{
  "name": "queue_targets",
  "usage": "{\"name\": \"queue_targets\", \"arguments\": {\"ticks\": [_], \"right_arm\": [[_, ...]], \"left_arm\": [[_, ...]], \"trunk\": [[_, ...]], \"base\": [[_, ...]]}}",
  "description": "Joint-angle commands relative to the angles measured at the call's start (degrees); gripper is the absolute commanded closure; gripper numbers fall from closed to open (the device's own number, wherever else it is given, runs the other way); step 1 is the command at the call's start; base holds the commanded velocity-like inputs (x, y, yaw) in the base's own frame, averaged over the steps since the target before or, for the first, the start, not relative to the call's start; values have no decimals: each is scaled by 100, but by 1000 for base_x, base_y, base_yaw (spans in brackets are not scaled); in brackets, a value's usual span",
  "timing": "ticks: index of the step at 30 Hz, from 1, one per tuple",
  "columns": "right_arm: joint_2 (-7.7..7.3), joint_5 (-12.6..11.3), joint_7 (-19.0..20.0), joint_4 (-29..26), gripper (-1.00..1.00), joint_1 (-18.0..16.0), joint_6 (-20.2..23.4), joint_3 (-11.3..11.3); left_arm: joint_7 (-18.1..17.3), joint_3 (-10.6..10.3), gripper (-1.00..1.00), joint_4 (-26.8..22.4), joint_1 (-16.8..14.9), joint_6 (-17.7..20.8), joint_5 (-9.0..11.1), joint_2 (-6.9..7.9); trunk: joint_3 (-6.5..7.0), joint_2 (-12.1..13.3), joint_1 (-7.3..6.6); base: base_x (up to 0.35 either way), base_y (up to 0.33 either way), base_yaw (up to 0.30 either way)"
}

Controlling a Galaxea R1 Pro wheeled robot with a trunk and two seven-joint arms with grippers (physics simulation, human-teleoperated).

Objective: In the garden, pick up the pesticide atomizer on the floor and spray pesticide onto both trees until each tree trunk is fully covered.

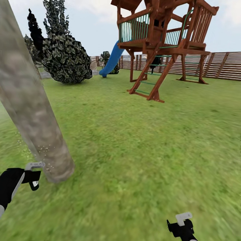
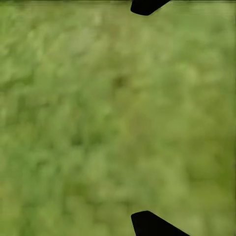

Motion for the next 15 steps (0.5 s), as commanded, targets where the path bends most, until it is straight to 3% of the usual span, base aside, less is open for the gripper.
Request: {"name": "queue_targets", "arguments": {"ticks": [1,5,8,10,13,15], "right_arm": [[0,-48,-12,-7,-100,-1,-9,53],[0,-48,-12,0,-100,-1,-7,54],[0,-48,-12,1,-100,-1,-7,53],[3,-48,-12,-6,-100,-1,-7,58],[2,-51,-12,-5,-100,-1,-10,59],[0,-49,-12,0,-100,-1,-13,59]], "left_arm": [[-19,18,100,-6,-2,23,-45,-2],[92,56,100,-20,-1,10,-29,-25],[156,78,100,-40,-1,17,-8,-276],[462,141,100,-19,-1,-14,5,-480],[525,150,100,-6,-1,-45,0,-669],[529,150,100,-14,-1,-79,1,-705]], "trunk": [[-5,-2,0],[-5,-2,0],[-5,-2,0],[-5,-2,0],[-5,-2,0],[-5,-2,0]], "base": [[28,-272,180],[5,-272,259],[0,-273,277],[0,-274,276],[11,-274,84],[112,-266,6]]}}
